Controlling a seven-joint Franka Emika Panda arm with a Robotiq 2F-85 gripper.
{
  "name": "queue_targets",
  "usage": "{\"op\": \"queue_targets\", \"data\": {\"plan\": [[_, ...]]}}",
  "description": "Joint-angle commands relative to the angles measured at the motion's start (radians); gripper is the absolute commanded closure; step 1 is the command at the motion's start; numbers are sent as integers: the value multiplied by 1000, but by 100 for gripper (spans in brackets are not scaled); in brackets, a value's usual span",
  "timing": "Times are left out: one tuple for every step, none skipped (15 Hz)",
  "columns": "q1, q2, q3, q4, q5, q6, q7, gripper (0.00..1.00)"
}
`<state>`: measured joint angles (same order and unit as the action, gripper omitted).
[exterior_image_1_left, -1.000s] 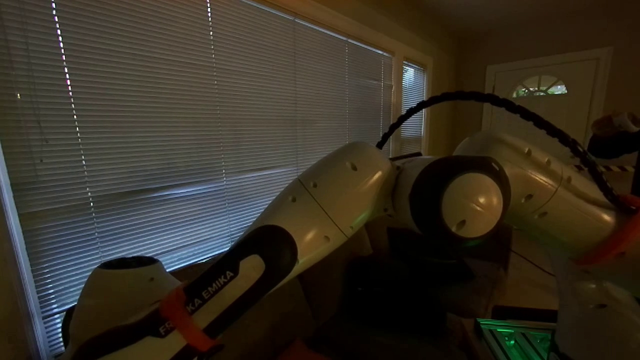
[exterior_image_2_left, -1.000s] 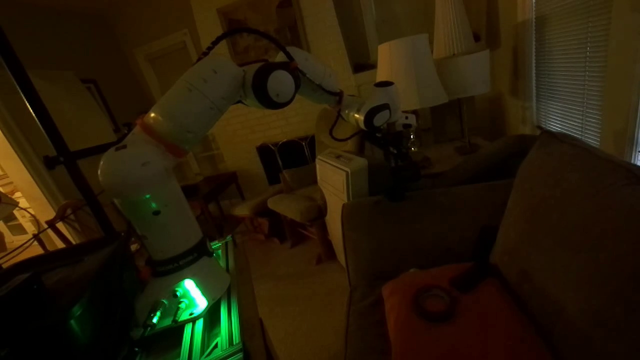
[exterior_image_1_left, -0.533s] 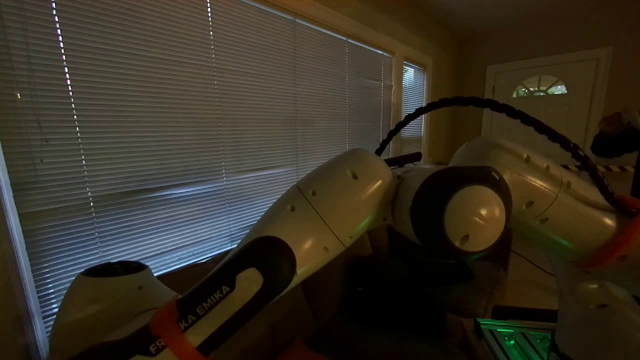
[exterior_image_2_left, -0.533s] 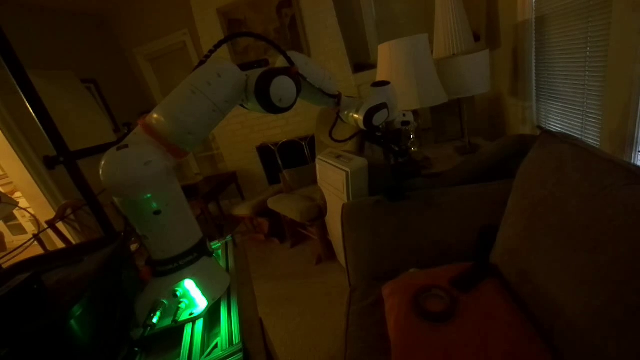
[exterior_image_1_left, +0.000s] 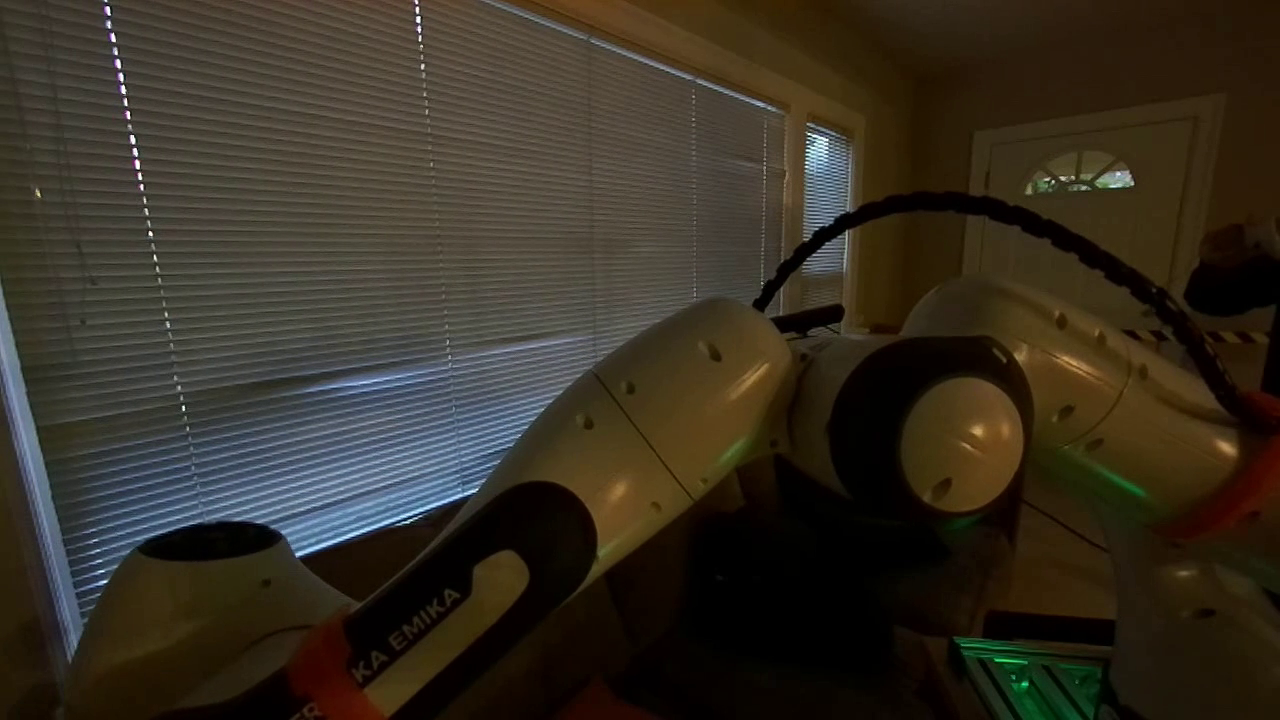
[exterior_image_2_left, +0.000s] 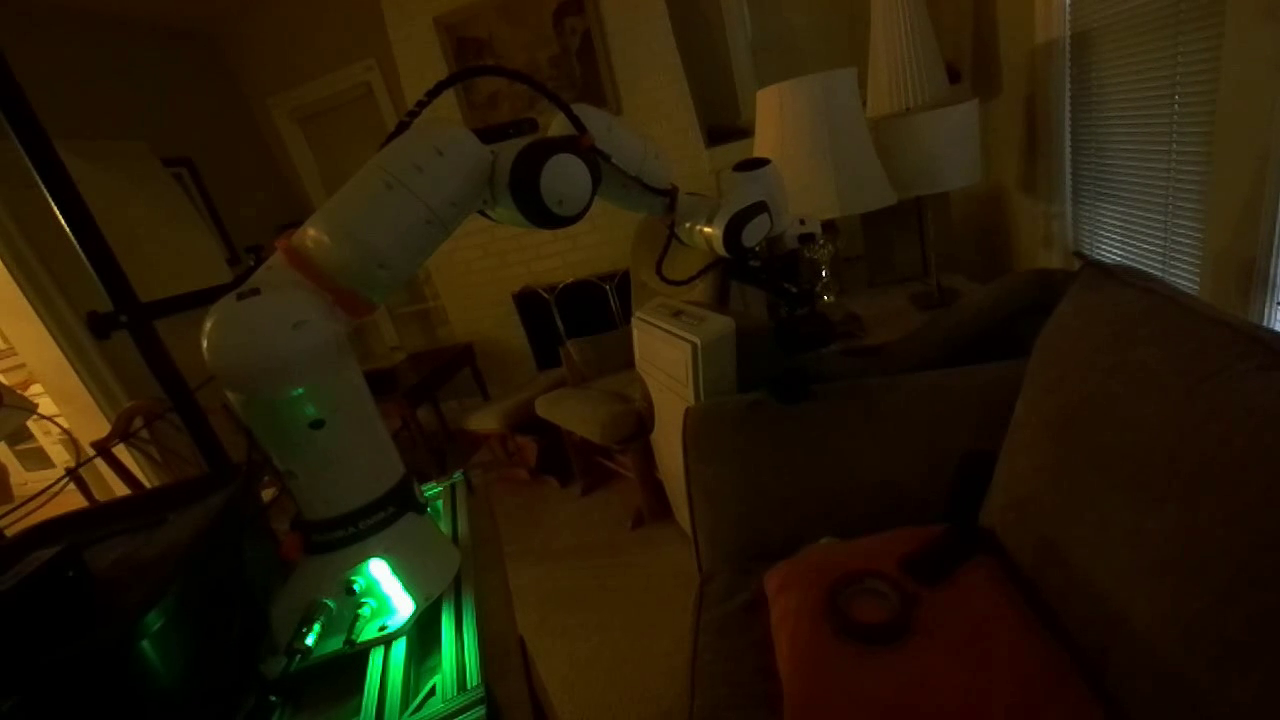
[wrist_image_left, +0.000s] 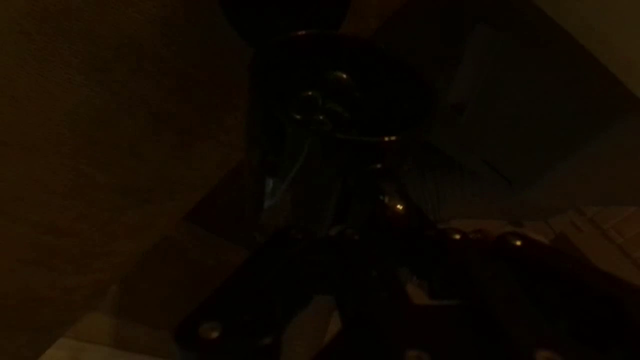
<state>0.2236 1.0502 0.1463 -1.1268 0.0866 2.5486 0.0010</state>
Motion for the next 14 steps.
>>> {"op": "queue_targets", "data": {"plan": [[10,-4,-15,6,-24,31,4,98],[11,-7,-17,1,-25,38,7,98],[10,-10,-19,-3,-26,44,8,98],[11,-13,-21,-8,-26,50,10,98],[11,-16,-24,-13,-26,56,13,98],[11,-17,-28,-15,-27,61,15,98],[11,-20,-32,-21,-27,70,20,98],[12,-24,-37,-27,-26,81,27,98],[15,-29,-45,-37,-28,95,33,98],[15,-35,-48,-48,-26,109,39,98],[17,-40,-53,-56,-27,118,45,98],[19,-44,-58,-63,-27,127,51,98],[22,-53,-66,-74,-28,131,63,98],[26,-61,-74,-85,-30,135,72,98]]}}
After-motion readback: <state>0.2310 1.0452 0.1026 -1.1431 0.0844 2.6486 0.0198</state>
